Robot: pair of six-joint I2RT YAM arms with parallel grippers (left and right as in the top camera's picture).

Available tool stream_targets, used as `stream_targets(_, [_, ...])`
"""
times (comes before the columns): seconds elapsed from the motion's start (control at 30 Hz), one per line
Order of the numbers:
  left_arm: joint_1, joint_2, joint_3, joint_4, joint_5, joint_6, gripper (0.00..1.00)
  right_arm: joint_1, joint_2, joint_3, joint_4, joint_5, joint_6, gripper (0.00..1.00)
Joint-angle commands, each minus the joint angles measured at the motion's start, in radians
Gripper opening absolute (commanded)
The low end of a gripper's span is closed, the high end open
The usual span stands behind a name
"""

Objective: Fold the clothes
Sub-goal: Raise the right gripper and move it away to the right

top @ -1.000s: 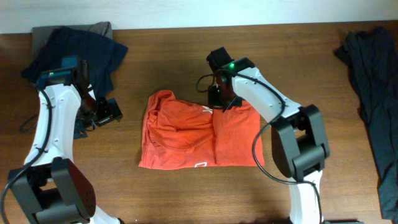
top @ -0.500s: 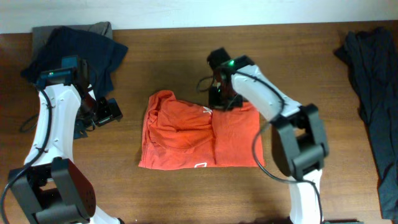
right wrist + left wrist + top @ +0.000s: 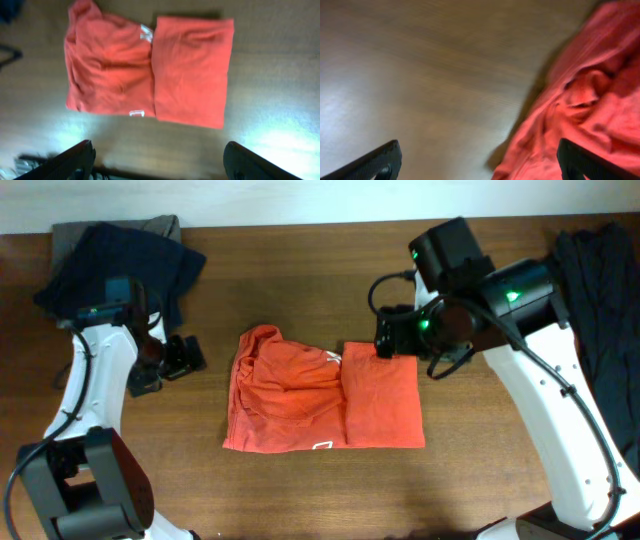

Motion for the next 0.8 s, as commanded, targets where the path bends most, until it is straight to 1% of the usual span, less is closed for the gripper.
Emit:
stream_targets(0.0, [0.000,0.006,-0.057,0.077,0.218,0.137,0.99,0.066,-0.006,-0.008,-0.049,0.010,-0.011,0.87])
stream_targets(0.1, [0.000,0.006,-0.068,0.103,0.281,0.138,0.98,0.138,-0.006,-0.008,-0.092,0.012,-0.010,0.86])
stream_targets(0.23, [0.000,0.021,-0.068,0.113,0.286,0.138,0.98,0.240,-0.026,-0.008,-0.081,0.014,0.028,0.87])
stream_targets(0.27, [0.000,0.029,-0.068,0.112,0.286,0.138,0.98,0.263,-0.036,-0.008,-0.067,0.017,0.029,0.91])
stream_targets(0.3, [0.000,0.047,-0.068,0.112,0.288,0.149,0.97,0.292,-0.053,-0.008,-0.056,0.039,0.049,0.99])
stream_targets(0.33, [0.000,0.060,-0.068,0.111,0.290,0.163,0.96,0.314,-0.071,-0.008,-0.056,0.075,0.082,1.00])
stream_targets(0.43, [0.000,0.115,-0.068,0.111,0.308,0.203,0.95,0.359,-0.137,-0.008,-0.070,0.153,0.141,0.99])
stream_targets(0.53, [0.000,0.153,-0.068,0.124,0.313,0.213,0.91,0.372,-0.204,-0.008,-0.086,0.164,0.140,0.99])
stream_targets(0.77, [0.000,0.202,-0.068,0.174,0.370,0.246,0.91,0.371,-0.399,-0.008,-0.121,0.172,0.140,0.99])
